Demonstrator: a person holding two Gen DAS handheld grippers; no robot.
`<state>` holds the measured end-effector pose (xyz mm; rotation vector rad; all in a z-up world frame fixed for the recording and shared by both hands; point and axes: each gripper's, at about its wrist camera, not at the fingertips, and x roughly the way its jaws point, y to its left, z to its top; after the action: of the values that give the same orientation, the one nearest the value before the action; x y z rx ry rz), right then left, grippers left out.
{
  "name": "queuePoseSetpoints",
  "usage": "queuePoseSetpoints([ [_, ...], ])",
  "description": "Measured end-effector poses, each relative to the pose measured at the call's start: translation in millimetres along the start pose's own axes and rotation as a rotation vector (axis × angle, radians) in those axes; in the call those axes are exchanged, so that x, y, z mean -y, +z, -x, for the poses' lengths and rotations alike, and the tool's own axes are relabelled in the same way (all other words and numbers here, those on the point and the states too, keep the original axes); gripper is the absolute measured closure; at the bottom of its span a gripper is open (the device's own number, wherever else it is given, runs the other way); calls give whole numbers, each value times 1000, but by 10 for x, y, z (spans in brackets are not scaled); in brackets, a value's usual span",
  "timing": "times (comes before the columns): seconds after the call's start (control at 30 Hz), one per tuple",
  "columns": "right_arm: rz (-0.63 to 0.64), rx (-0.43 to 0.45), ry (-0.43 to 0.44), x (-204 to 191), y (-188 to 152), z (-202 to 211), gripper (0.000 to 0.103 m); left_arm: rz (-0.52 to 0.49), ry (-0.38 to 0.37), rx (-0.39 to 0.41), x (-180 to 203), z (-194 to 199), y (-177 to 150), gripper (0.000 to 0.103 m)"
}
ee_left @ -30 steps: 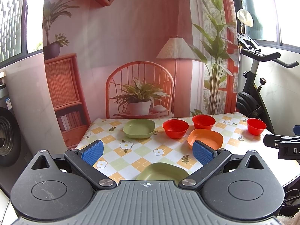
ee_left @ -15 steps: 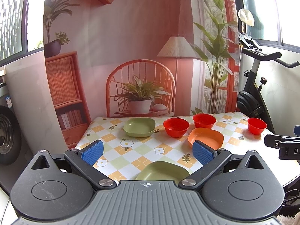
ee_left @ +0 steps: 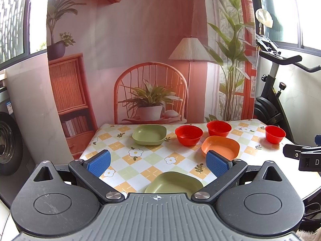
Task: Organize plates and bowls
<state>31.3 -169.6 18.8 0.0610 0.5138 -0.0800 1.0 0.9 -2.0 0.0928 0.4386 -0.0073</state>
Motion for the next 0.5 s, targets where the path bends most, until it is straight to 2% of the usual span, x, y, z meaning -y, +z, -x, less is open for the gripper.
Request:
queuePoseSetpoints([
  [0.5,0,-2,0,-27,28,-4,0,5,1,-10,4,-12,0,1],
])
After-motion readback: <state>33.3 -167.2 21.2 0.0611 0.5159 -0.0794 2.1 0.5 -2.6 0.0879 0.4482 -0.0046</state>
